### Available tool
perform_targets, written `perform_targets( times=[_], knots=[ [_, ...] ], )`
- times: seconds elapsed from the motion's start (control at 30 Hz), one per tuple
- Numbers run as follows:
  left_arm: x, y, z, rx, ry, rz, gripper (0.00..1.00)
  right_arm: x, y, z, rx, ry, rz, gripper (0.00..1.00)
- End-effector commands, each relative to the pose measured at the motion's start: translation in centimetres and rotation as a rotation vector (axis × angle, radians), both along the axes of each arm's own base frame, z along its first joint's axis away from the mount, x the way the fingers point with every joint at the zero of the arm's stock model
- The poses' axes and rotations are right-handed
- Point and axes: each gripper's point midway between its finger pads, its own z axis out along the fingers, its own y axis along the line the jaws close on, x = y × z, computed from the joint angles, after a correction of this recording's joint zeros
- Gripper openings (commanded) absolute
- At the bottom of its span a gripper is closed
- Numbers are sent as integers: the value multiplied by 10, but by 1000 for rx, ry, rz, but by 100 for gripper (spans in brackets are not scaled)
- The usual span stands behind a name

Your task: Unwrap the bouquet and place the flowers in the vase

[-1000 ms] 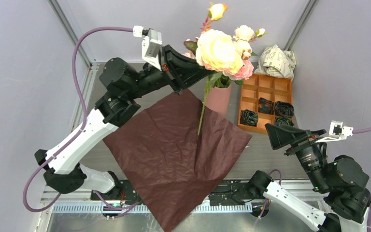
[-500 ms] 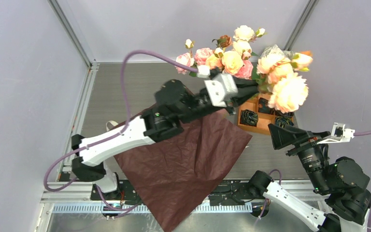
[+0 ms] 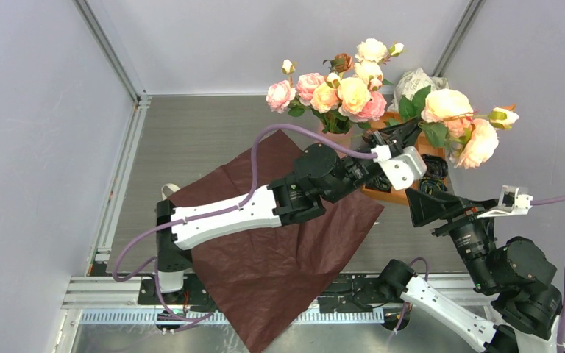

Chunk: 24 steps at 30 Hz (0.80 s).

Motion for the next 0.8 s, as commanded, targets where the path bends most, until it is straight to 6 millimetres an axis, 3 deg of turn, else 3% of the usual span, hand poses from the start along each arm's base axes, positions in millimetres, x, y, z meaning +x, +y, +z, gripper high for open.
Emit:
perform_targets(
  times=[0.0, 0.33, 0.77],
  knots=[
    [-14, 54, 91, -254, -91, 13, 0, 4, 2, 9, 7, -23, -7, 96],
    [-24, 88, 124, -366, -90, -15, 0, 6, 7, 11, 9, -25, 7, 96],
    [-30, 127, 136, -501, 4, -112, 0, 7, 13, 14, 10, -26, 23, 96]
  ],
)
